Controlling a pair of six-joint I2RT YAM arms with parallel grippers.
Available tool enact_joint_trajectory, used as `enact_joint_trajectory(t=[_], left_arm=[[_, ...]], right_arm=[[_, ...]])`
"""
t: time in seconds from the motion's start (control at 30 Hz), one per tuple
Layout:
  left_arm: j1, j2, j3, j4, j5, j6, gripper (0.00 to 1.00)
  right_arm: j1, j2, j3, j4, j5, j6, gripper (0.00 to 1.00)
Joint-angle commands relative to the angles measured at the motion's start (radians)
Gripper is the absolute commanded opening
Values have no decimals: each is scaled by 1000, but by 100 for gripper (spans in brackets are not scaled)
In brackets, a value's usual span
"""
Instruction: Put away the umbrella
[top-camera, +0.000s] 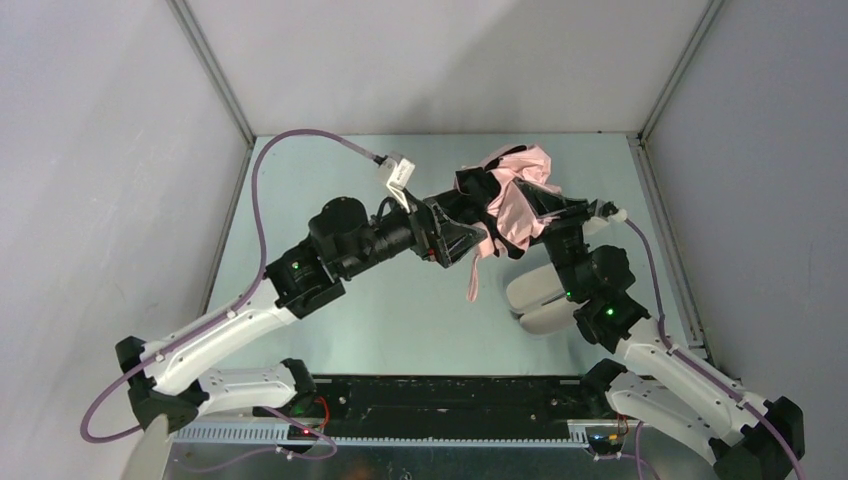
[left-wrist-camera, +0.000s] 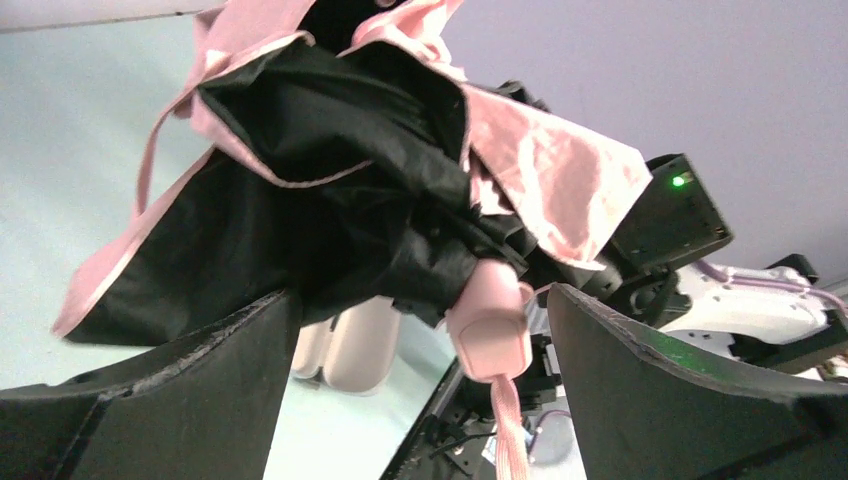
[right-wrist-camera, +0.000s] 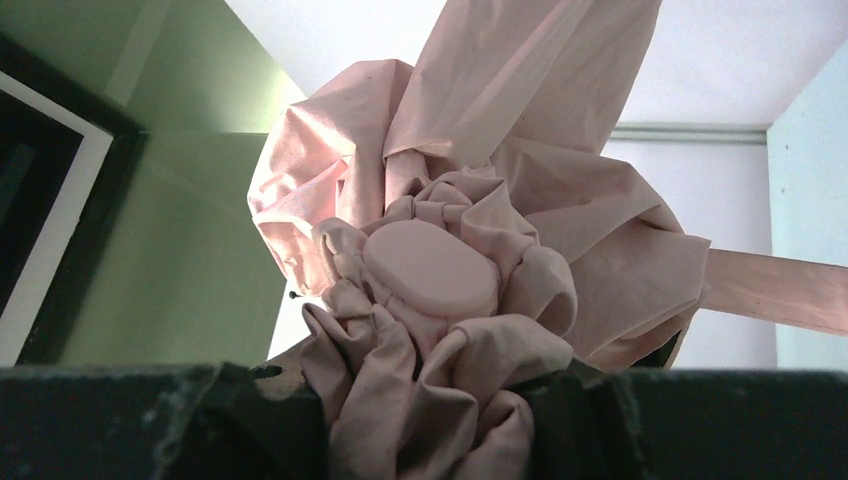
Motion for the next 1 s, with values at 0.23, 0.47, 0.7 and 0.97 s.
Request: enact_joint_trajectory(t=[0.23, 0.47, 0.7, 0.97], left_arm=[[9, 109, 90, -31, 118, -92, 100], [2, 151, 101, -37, 33, -88, 96], [1, 170, 91, 19, -5, -44, 43], [22, 131, 92, -29, 42, 23, 0]], right_arm=[[9, -1, -4, 62, -76, 153, 0], [37, 22, 2, 71, -81, 134, 0], [78, 31, 1, 78, -52, 78, 0], [80, 13, 1, 26, -34, 58, 31]])
